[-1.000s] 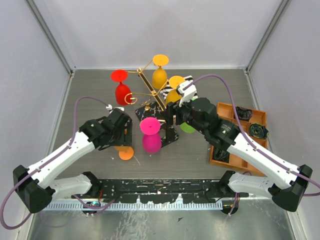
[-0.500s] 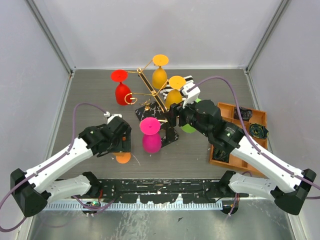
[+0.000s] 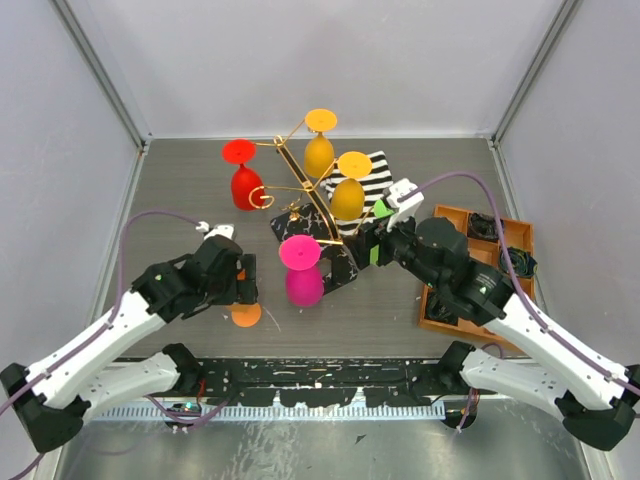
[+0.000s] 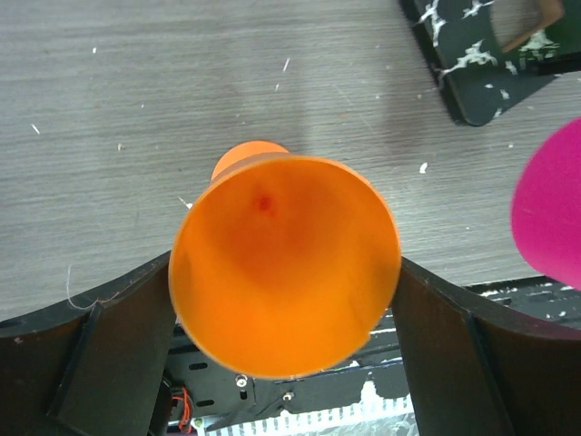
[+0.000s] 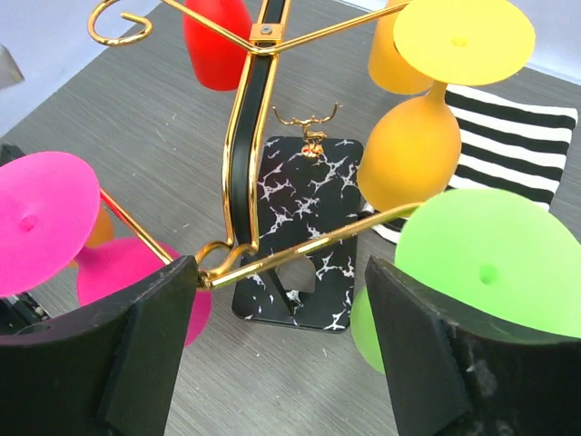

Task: Place the wine glass upside down on the wine glass rack
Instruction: Move the wine glass to the center of the board, then move the wine rack to the center of the board.

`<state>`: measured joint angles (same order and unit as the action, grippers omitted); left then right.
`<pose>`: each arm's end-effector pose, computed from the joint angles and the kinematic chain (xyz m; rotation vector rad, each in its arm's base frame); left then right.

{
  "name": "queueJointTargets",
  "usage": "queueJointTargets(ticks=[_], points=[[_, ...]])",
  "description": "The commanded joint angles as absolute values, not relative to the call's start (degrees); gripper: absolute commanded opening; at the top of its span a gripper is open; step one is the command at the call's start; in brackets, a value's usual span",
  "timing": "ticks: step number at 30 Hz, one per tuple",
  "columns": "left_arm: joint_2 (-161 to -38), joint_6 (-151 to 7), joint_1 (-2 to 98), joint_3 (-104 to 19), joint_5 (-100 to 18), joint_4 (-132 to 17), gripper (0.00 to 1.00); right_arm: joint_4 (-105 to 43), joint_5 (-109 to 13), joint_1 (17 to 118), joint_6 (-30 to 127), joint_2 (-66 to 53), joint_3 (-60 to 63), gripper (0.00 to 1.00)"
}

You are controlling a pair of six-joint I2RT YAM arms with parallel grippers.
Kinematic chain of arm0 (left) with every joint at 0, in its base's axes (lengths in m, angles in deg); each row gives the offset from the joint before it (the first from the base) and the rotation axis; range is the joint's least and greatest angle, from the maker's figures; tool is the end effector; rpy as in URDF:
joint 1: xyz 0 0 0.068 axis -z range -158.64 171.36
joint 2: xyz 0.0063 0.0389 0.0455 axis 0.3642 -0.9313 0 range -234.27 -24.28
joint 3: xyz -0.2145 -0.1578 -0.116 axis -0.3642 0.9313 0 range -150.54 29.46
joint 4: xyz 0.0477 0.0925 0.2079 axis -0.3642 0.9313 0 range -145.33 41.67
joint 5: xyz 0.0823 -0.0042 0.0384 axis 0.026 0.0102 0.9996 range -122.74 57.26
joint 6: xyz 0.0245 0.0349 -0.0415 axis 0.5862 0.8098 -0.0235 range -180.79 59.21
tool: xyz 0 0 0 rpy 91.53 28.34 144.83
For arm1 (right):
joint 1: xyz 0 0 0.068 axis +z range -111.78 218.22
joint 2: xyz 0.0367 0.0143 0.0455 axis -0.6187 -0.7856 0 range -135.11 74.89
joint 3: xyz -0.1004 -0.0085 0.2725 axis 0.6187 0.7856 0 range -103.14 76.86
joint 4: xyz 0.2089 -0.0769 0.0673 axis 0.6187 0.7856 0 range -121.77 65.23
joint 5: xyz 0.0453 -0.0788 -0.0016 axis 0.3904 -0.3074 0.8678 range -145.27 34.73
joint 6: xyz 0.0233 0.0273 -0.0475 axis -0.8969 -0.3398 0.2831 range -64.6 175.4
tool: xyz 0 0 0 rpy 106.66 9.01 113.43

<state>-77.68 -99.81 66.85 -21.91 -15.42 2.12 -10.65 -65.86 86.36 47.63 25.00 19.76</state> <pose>0.0978 -0.0810 0.2928 0.0380 2.5462 -0.1799 0.1101 0.1111 0.3876 -0.5084 1.7690 0.5232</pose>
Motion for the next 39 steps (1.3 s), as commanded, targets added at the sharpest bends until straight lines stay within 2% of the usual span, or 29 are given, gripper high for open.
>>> queueJointTargets(ticks=[1, 6, 13, 25, 34, 39], points=[[-73.1, -95.1, 67.0, -24.1, -16.7, 0.6, 0.98, -12.1, -64.2, 86.1, 48.8, 30.4, 23.3, 0.82], [-70.6, -95.1, 67.1, -26.4, -12.5, 5.3, 0.98, -17.5, -60.8, 86.1, 47.4, 36.2, 28.2, 0.87], [-67.7, -93.7, 67.0, -30.6, -8.4, 8.9, 0.98, -18.8, -54.4, 86.1, 46.4, 38.9, 32.0, 0.87], [-52.9, -89.0, 67.0, -27.6, -3.5, 0.7, 0.98, -27.3, -49.1, 86.2, 47.1, 54.7, 45.9, 0.87], [-47.4, -87.4, 67.0, -22.4, -1.5, -3.1, 0.98, -33.8, -38.2, 86.1, 47.8, 53.3, 50.7, 0.87], [-48.2, -87.3, 67.0, -21.7, -0.8, -2.7, 0.98, -42.9, -37.6, 87.8, 41.5, 49.2, 55.1, 0.84]])
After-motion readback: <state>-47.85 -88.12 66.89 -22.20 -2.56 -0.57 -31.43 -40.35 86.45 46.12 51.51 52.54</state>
